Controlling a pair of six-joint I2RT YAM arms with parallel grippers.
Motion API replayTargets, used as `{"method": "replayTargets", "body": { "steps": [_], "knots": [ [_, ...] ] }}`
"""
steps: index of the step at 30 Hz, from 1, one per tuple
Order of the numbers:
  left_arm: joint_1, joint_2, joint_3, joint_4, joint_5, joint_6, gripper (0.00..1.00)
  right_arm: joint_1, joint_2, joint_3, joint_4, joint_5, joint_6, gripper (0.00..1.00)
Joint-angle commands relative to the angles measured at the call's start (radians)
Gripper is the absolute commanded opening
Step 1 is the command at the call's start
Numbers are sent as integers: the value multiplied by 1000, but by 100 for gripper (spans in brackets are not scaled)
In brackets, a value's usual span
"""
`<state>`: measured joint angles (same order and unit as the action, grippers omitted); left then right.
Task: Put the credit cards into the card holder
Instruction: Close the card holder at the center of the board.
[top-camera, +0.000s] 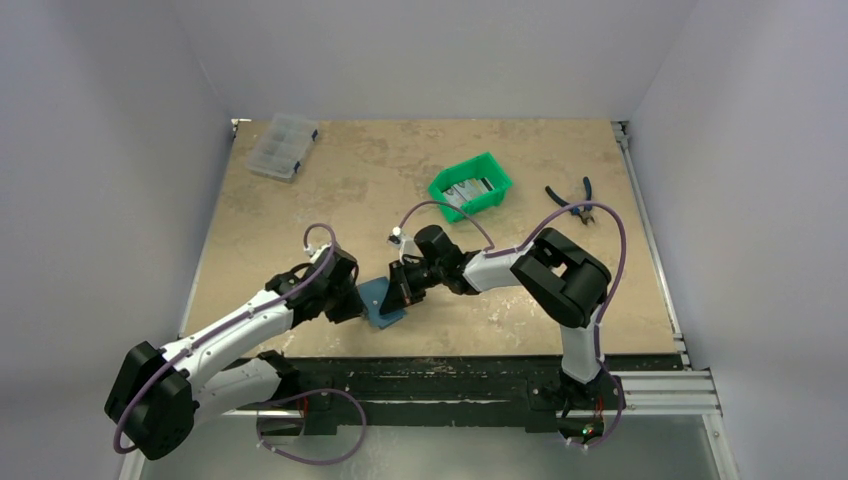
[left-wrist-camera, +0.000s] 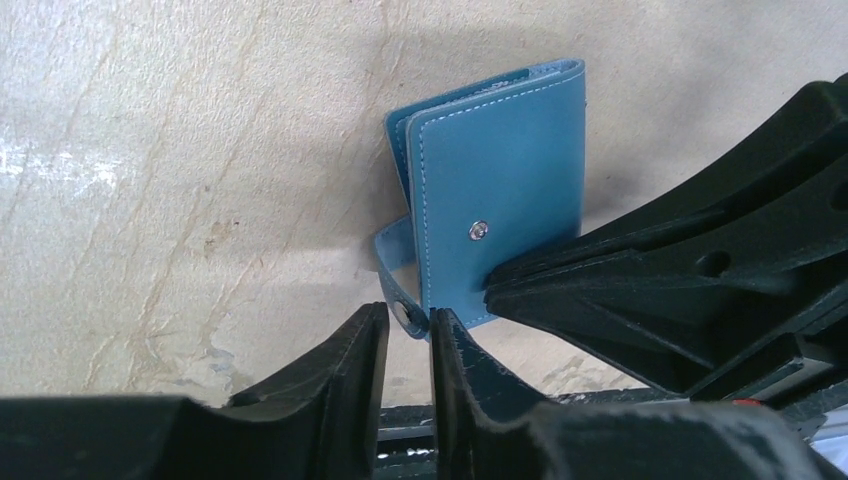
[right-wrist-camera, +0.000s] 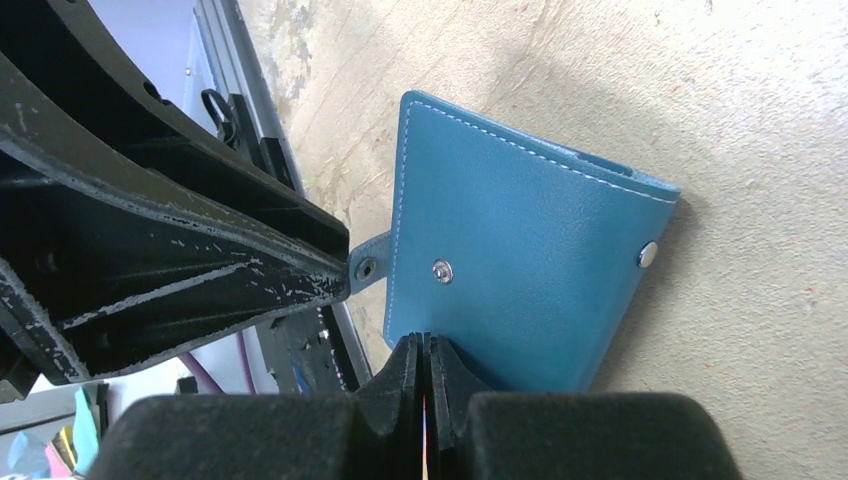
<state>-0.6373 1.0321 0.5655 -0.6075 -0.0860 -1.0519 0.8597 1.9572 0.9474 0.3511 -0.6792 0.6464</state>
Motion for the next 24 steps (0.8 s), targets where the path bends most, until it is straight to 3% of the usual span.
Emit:
{"method": "replayTargets", "body": {
  "steps": [1, 13, 16, 20, 24],
  "knots": [
    [-4, -8, -1, 24, 7, 22, 30, 15, 59, 5, -86, 119, -62, 2],
    [-4, 11, 2, 62, 31, 34, 43, 21, 72, 7, -84, 121, -62, 0],
    [-4, 9, 10, 63, 26, 36, 42, 22, 74, 7, -84, 119, -62, 0],
    [-4, 14, 2, 65, 29, 38, 33, 24, 73, 5, -85, 119, -64, 0],
    [-4, 24, -1, 72, 31, 44, 31, 24, 74, 4, -86, 119, -64, 0]
  ]
}}
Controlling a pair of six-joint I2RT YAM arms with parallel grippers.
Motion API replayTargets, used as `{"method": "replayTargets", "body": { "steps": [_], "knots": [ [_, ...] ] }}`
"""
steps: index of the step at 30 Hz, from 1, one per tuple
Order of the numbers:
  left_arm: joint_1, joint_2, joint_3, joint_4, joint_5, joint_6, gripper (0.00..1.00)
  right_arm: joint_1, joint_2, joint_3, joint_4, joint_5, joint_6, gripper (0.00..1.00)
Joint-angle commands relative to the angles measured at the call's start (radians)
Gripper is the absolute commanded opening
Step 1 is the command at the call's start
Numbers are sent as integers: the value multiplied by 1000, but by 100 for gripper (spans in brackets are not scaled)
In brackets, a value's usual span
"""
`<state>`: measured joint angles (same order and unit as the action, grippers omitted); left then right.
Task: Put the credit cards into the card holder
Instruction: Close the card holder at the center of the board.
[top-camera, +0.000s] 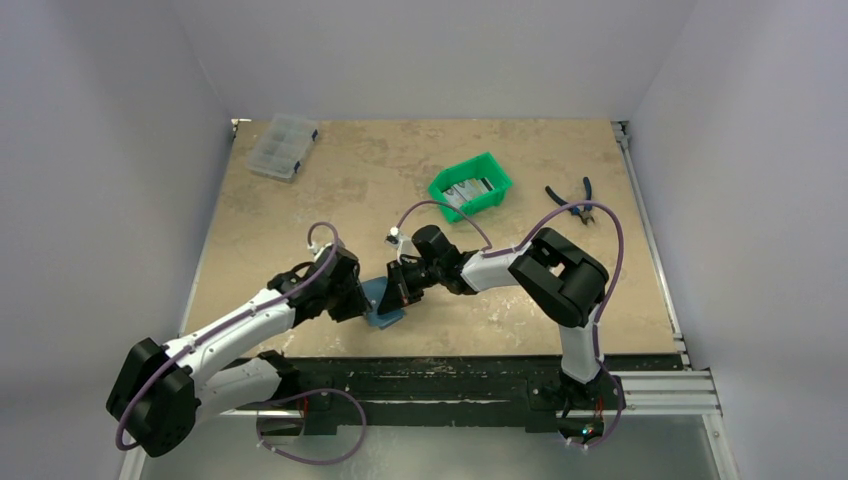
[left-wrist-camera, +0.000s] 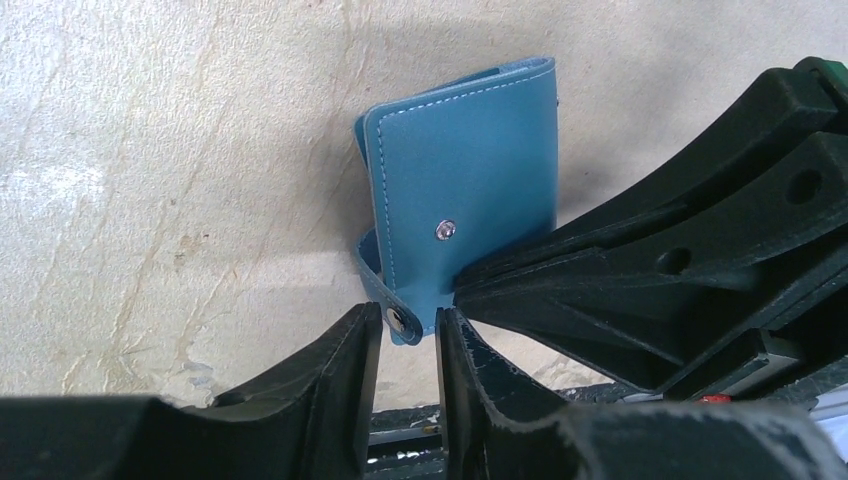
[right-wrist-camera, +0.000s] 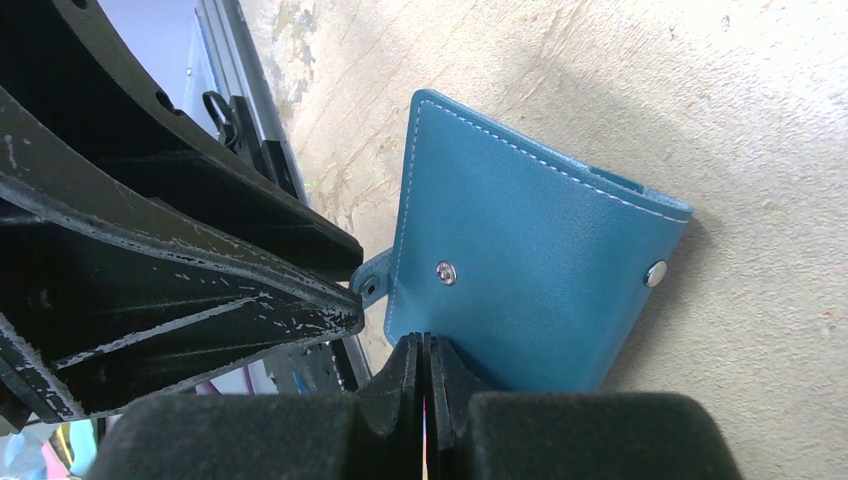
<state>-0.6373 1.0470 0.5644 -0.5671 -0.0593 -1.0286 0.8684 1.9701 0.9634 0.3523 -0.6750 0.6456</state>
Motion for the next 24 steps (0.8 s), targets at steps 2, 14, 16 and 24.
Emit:
{"method": "replayTargets", "body": {
  "steps": [2, 14, 16, 24],
  "knots": [
    [-3, 23, 5, 32, 2, 30, 32, 15, 58, -12, -88, 115, -64, 0],
    [-4, 47, 32, 40, -41, 97, 4, 15, -14, -7, -142, 111, -100, 2],
    [-4, 57, 48, 54, -46, 132, 0, 15, -26, 0, -164, 113, -115, 4],
    [-2, 116, 134, 119, -18, 348, 0, 15, -5, -62, -78, 137, -64, 2]
  ]
}}
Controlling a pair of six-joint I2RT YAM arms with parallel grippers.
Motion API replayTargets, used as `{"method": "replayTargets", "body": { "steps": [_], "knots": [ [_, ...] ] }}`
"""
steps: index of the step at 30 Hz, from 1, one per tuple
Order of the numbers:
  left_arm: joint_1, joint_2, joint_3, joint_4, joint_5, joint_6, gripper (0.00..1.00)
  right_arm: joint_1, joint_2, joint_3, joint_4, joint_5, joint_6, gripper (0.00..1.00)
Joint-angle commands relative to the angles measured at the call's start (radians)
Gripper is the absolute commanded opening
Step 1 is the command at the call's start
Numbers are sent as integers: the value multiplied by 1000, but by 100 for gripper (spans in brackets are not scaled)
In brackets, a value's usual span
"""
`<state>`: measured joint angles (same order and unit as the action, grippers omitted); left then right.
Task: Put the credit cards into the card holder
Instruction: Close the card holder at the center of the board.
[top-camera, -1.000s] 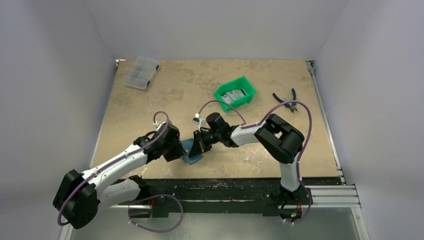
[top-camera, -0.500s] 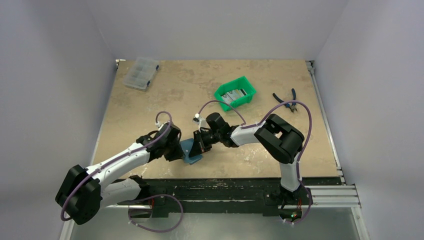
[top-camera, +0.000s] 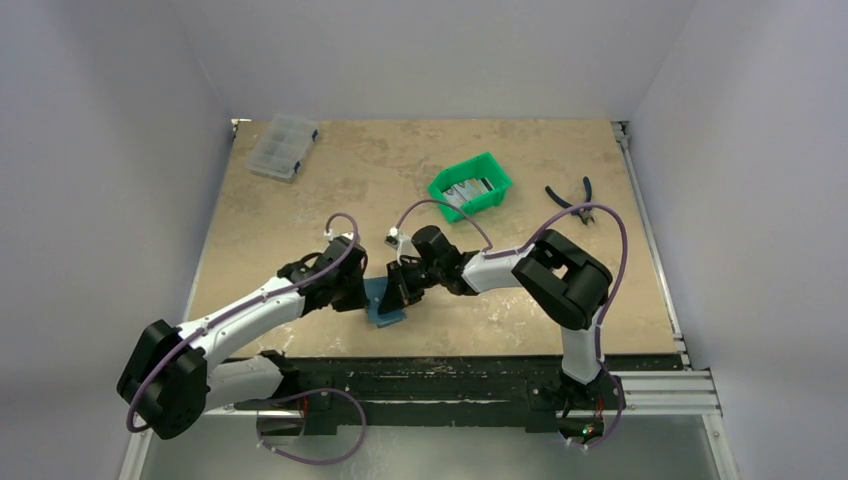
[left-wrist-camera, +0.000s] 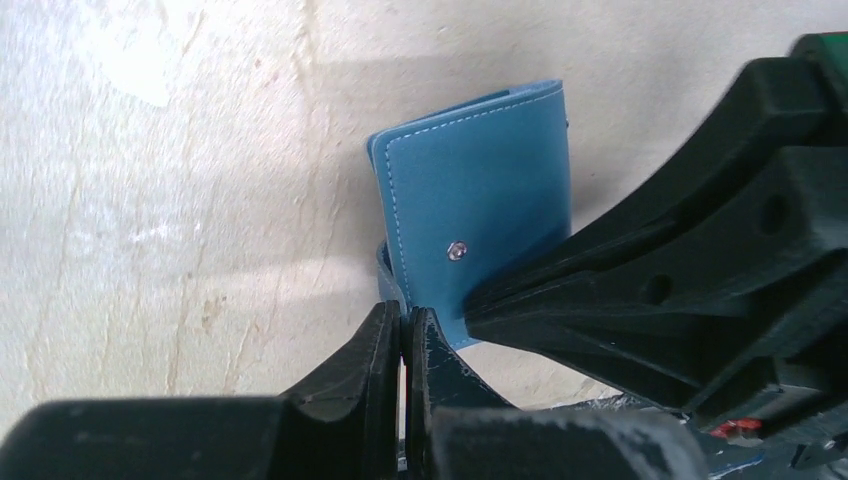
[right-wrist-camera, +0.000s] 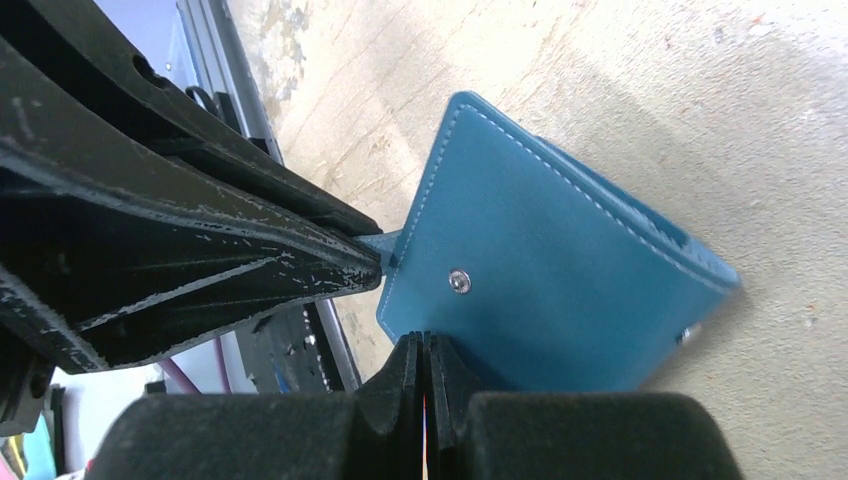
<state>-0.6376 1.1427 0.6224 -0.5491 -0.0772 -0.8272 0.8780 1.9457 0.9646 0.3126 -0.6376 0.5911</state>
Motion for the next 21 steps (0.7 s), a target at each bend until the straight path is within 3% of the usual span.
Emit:
{"method": "replayTargets", "body": {
  "steps": [1, 10, 14, 17, 19, 21],
  "knots": [
    [-3, 36, 93, 107, 24, 174, 0, 6, 17, -73, -20, 104, 6, 1],
    [-3, 255, 182, 171, 239, 303, 0, -1, -41, -179, 225, 92, 203, 3],
    [-3, 293, 185, 179, 253, 307, 0, -43, -82, -208, 227, 73, 214, 7],
    [-2, 283, 184, 171, 246, 309, 0, -63, -134, -241, 214, 50, 197, 19],
    [-3, 284, 192, 158, 255, 321, 0, -63, -147, -199, 93, 16, 114, 22],
    [-3, 288, 208, 138, 254, 336, 7, -62, -171, -184, 9, 28, 43, 23]
  ]
}}
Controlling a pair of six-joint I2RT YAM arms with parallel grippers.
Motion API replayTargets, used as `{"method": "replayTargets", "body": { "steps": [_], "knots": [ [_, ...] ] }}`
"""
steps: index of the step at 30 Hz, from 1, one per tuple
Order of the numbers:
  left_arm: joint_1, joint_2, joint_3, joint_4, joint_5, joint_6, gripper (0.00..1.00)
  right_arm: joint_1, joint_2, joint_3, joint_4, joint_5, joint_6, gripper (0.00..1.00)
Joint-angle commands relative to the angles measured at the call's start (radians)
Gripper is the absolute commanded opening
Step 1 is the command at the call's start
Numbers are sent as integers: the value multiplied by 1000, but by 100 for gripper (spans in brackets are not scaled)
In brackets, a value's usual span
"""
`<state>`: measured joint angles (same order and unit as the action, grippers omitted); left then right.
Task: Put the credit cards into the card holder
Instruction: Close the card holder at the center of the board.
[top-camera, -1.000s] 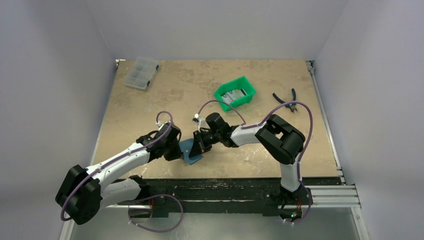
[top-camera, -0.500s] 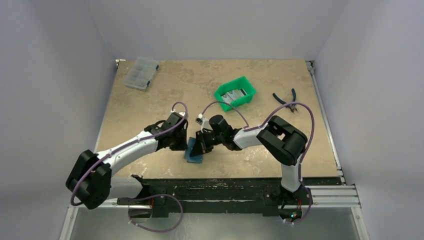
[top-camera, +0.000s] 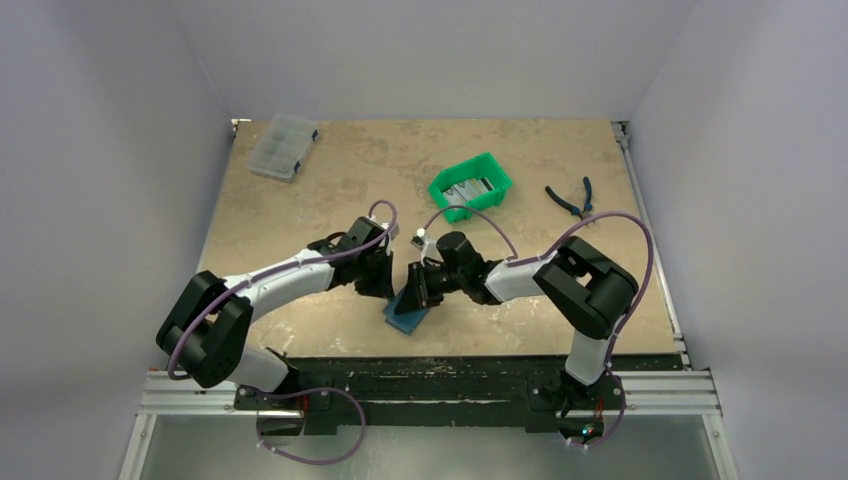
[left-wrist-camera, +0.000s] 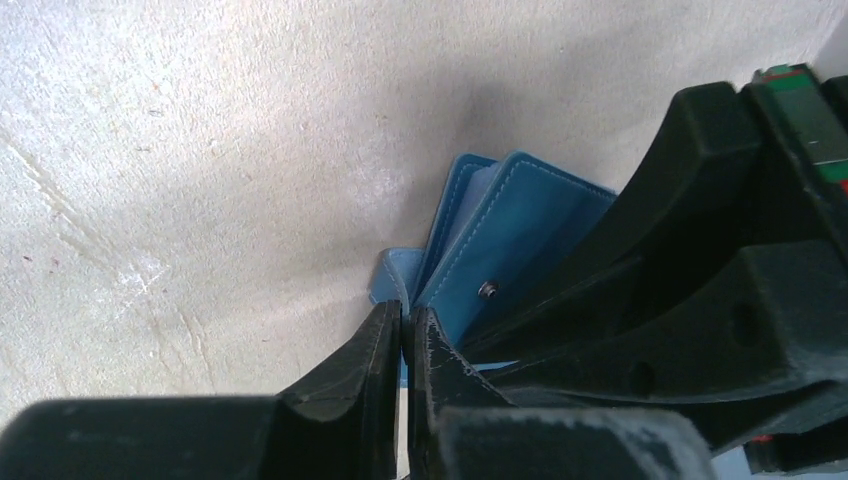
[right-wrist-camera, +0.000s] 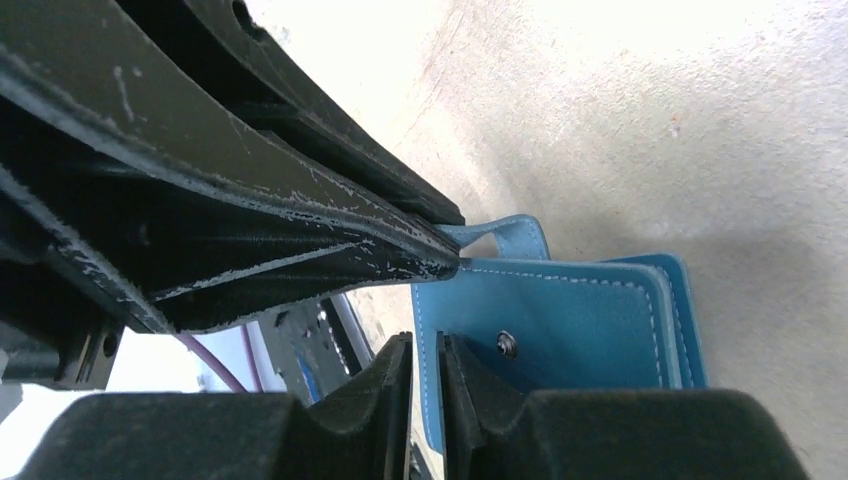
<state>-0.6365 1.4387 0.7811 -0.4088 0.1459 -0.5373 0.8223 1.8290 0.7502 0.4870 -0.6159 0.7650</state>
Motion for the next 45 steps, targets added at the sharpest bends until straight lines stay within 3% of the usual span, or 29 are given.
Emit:
{"method": "replayTargets", "body": {
  "steps": [1, 6, 10, 23, 29, 36, 40, 45],
  "knots": [
    [-5, -8, 57, -11, 30, 52, 12, -6, -74, 25, -189, 11, -144, 24],
    [-5, 0, 90, -44, 26, 77, 31, -7, -144, 29, -327, 66, -215, 25],
    [-4, 11, 116, -64, 29, 93, 36, -8, -168, 11, -347, 76, -222, 24],
    [-5, 41, 124, -96, 37, 147, 33, -7, -116, -7, -292, 107, -188, 17],
    [-4, 56, 119, -98, 23, 154, 25, -8, -107, 0, -299, 105, -194, 15],
    [-3, 42, 127, -101, 20, 146, 8, -8, -98, 3, -293, 99, -191, 13],
    [-4, 24, 128, -101, 36, 145, 22, -8, -92, 16, -300, 98, -195, 12],
    [-4, 14, 136, -112, 37, 145, 25, -8, -78, 21, -298, 89, -197, 11]
  ]
}}
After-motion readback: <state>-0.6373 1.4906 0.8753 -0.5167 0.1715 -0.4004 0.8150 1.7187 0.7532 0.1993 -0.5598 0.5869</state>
